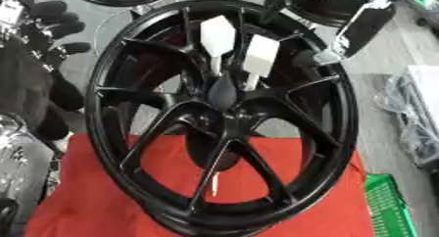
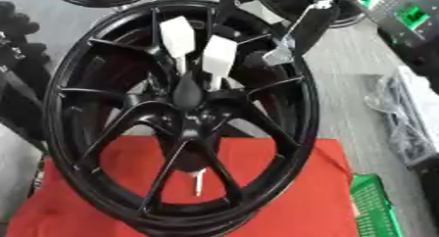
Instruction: Pull the pin out of the wheel hub.
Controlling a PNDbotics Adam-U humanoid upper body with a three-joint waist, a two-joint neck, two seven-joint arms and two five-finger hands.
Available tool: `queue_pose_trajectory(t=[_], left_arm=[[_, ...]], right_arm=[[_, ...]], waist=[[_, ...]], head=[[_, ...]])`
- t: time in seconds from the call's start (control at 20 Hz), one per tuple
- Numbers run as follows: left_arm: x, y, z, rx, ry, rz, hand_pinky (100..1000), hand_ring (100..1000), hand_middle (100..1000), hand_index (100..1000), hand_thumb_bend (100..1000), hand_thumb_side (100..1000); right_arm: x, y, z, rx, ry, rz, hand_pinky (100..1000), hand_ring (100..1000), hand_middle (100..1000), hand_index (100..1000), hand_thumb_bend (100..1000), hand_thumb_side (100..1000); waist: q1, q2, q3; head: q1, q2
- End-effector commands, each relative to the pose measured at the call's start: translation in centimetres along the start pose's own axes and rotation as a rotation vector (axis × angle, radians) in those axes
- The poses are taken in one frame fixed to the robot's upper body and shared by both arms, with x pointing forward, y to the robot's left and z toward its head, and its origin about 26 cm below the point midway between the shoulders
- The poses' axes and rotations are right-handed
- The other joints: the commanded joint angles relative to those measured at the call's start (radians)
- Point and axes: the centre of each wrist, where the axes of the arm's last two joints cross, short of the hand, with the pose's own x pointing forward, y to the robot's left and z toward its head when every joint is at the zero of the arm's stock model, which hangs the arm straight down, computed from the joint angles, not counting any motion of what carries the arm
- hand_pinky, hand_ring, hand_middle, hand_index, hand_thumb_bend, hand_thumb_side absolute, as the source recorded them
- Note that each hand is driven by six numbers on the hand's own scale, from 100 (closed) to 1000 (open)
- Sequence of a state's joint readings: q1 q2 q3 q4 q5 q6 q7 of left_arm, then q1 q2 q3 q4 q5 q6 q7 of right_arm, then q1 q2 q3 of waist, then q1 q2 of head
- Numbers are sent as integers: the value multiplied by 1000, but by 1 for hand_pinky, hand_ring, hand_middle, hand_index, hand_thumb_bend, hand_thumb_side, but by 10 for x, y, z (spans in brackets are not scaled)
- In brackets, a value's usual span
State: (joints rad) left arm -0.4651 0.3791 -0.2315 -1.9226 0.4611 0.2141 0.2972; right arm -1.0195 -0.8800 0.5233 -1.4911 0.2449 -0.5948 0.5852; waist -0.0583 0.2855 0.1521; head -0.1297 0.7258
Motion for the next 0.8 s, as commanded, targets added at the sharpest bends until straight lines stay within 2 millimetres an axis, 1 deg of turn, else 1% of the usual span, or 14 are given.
queue_pose_trajectory(t=[0.05, 0.35, 0.8], left_arm=[[8, -1, -2, -16, -26, -10, 685, 749, 621, 697, 129, 743], [9, -1, -3, -20, -28, -7, 685, 749, 621, 697, 128, 742], [10, -2, -4, -25, -33, -6, 686, 749, 622, 697, 130, 742]], right_arm=[[-3, -11, 7, 33, -32, 72, 872, 831, 797, 851, 338, 605], [-2, -13, 3, 12, -55, 114, 868, 821, 790, 843, 351, 639], [6, -1, 14, 35, -80, 129, 863, 812, 783, 832, 339, 610]], waist=[[4, -14, 2], [4, -13, 4], [-1, -9, 11]], head=[[-4, -15], [-6, -16], [-9, -19]])
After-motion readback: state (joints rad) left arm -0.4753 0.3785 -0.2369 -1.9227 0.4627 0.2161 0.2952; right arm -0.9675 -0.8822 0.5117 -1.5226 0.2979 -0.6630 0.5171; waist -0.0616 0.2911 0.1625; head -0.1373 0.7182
